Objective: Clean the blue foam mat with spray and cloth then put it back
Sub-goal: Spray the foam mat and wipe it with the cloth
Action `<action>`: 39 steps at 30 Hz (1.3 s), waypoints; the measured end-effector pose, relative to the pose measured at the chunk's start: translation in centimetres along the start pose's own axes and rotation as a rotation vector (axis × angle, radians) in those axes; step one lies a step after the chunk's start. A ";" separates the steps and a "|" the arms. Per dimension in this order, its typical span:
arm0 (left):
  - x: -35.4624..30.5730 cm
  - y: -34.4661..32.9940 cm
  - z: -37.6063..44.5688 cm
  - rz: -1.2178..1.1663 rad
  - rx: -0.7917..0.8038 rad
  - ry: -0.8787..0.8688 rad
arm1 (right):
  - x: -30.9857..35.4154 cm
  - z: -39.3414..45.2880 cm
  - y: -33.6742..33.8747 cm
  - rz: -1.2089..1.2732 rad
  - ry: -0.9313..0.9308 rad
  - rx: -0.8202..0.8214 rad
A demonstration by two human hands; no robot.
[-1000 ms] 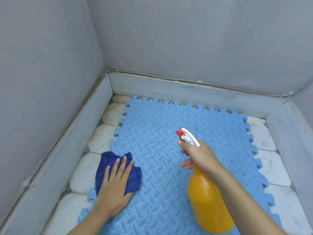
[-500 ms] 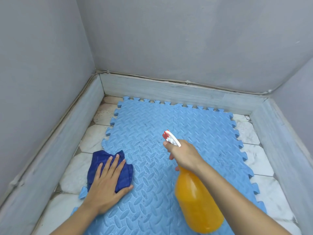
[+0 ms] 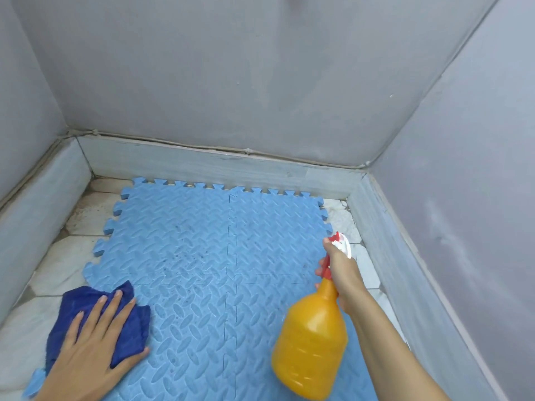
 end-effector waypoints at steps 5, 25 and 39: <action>-0.3 0.1 -0.1 0.037 0.007 0.010 | 0.2 0.3 0.6 -0.069 0.061 0.010; 0.8 1.6 -0.1 -0.221 0.004 0.026 | -7.1 -16.6 -7.2 -1.052 0.514 0.881; 0.0 1.7 -0.2 -0.133 0.012 0.099 | -8.4 -20.2 -6.7 -0.978 0.412 1.098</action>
Point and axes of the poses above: each hand's wrist, its own z-axis towards the middle knuckle, its own y-axis out of the back of the hand, x = y × z, the point moved 3 cm from there along z, towards the middle knuckle, and after that the axes turned 7 degrees about y, right-handed, at the moved point
